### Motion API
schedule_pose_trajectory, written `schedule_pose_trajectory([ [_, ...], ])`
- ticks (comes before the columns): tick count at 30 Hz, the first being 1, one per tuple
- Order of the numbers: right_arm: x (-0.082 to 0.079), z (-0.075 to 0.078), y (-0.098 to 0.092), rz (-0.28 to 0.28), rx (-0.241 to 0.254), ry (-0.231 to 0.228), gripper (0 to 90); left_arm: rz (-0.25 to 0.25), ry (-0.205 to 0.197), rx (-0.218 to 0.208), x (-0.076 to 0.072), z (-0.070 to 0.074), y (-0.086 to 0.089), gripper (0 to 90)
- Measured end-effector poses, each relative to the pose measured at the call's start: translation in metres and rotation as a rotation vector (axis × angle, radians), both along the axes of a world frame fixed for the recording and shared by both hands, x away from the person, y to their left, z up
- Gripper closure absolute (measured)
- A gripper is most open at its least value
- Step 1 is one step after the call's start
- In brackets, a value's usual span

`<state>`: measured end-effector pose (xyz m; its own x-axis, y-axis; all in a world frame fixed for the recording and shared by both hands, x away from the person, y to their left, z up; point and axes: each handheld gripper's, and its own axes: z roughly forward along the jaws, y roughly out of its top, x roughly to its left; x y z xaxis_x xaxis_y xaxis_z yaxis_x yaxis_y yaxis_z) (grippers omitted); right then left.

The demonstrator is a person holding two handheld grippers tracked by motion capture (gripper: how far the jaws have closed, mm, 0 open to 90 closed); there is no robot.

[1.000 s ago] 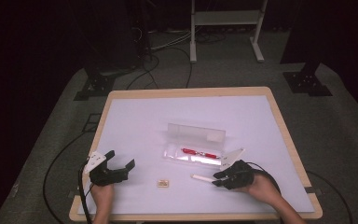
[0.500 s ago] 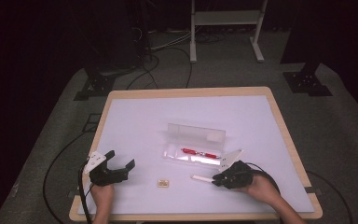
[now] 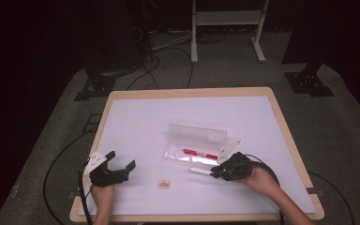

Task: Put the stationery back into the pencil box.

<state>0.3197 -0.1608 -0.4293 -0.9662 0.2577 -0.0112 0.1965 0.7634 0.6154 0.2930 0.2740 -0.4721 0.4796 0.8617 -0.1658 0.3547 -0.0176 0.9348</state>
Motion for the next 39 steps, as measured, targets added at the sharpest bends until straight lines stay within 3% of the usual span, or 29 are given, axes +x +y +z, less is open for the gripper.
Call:
schedule_pose_trajectory([
  [9, 0.018, 0.013, 0.014, 0.008, -0.014, -0.019, 78.0, -0.001, -0.002, -0.003, 0.0, 0.0, 0.001, 0.0],
  [19, 0.035, 0.016, 0.033, 0.023, -0.055, -0.03, 78.0, -0.002, -0.003, -0.009, 0.0, 0.0, 0.001, 0.0],
  [39, 0.067, -0.007, 0.039, -0.004, -0.095, 0.017, 77.9, -0.005, -0.003, -0.009, 0.0, 0.0, 0.001, 0.0],
])
